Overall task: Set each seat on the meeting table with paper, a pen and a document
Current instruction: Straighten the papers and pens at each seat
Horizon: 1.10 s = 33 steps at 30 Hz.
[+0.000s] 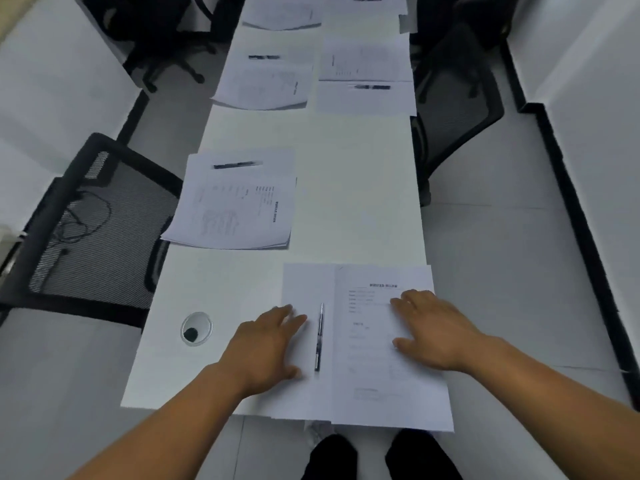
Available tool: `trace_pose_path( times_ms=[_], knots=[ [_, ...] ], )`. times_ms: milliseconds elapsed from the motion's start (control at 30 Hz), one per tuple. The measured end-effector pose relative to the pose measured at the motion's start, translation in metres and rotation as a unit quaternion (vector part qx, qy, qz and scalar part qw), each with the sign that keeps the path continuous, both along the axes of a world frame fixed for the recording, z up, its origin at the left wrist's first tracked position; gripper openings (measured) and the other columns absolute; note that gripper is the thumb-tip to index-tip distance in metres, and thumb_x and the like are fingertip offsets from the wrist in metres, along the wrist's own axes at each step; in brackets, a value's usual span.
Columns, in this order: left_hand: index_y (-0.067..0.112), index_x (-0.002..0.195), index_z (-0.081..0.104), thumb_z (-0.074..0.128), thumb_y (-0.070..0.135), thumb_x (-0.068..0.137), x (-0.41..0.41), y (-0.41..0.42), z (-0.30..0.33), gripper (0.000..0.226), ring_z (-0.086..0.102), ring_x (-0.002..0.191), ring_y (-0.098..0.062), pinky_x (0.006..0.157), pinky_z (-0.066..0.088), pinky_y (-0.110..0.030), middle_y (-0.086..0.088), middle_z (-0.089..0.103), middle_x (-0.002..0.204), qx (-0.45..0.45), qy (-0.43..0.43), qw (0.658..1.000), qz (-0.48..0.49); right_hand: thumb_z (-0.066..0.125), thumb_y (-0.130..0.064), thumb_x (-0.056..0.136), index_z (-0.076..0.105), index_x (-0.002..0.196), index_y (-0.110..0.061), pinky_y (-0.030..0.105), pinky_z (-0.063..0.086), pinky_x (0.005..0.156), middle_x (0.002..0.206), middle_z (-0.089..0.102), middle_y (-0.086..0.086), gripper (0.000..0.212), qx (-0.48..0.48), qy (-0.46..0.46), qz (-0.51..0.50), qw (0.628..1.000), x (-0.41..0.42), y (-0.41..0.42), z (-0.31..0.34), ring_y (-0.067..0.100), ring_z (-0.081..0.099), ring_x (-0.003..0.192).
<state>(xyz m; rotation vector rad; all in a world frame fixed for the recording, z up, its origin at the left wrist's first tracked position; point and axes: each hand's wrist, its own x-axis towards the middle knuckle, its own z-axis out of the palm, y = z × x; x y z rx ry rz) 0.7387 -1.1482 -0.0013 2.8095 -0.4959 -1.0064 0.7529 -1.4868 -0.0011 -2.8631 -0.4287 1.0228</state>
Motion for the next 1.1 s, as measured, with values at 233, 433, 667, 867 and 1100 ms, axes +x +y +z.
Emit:
trace_pose_path(
  times_ms=[233,433,667,867,1100],
  knots=[
    [0.040,0.171,-0.008,0.077,0.063,0.089,-0.019,0.012,-0.034,0.121,-0.010,0.168,-0.021,0.135,0.009,-0.048,0.005,-0.019,0.181,-0.010,-0.013,0.999,-0.029,0.047,-0.067,0.098,0.006,0.170,-0.029,0.044,0.007,0.132,0.178,-0.009,0.004,0.091,-0.017,0.013,-0.039,0.999,-0.056,-0.002,-0.024,0.027,-0.006,0.165],
    [0.037,0.171,-0.012,0.078,0.061,0.089,-0.029,0.012,-0.043,0.124,-0.019,0.167,-0.021,0.136,0.005,-0.047,0.004,-0.029,0.178,-0.011,-0.017,0.999,-0.036,0.052,-0.070,0.095,0.000,0.170,-0.032,0.044,0.005,0.134,0.178,-0.015,0.002,0.099,-0.005,0.004,-0.048,0.999,-0.072,0.005,-0.035,0.027,-0.013,0.164],
    [0.039,0.172,-0.006,0.074,0.064,0.092,-0.033,0.001,-0.048,0.115,-0.011,0.168,-0.022,0.135,0.010,-0.046,0.001,-0.018,0.181,-0.026,-0.028,0.999,-0.012,0.053,-0.068,0.096,-0.003,0.170,-0.032,0.045,0.004,0.134,0.178,-0.016,0.001,0.100,-0.005,0.003,-0.064,0.998,-0.082,0.005,-0.045,0.027,-0.013,0.164],
    [0.037,0.173,0.002,0.070,0.057,0.099,-0.041,-0.002,-0.048,0.102,-0.006,0.169,-0.024,0.133,0.015,-0.045,-0.002,-0.012,0.182,-0.010,-0.048,0.999,-0.001,0.053,-0.062,0.100,-0.006,0.169,-0.032,0.045,0.004,0.133,0.177,-0.018,0.001,0.096,0.001,-0.004,-0.076,0.997,-0.092,0.009,-0.049,0.027,-0.013,0.164],
    [0.037,0.173,0.007,0.073,0.056,0.097,-0.044,0.015,-0.046,0.102,-0.004,0.169,-0.024,0.133,0.017,-0.046,-0.002,-0.009,0.182,-0.012,-0.050,0.998,0.030,0.052,-0.062,0.100,-0.007,0.169,-0.032,0.044,0.003,0.132,0.177,-0.019,0.002,0.096,0.003,-0.013,-0.062,0.998,-0.087,0.022,-0.051,0.027,-0.013,0.164]
  ],
)
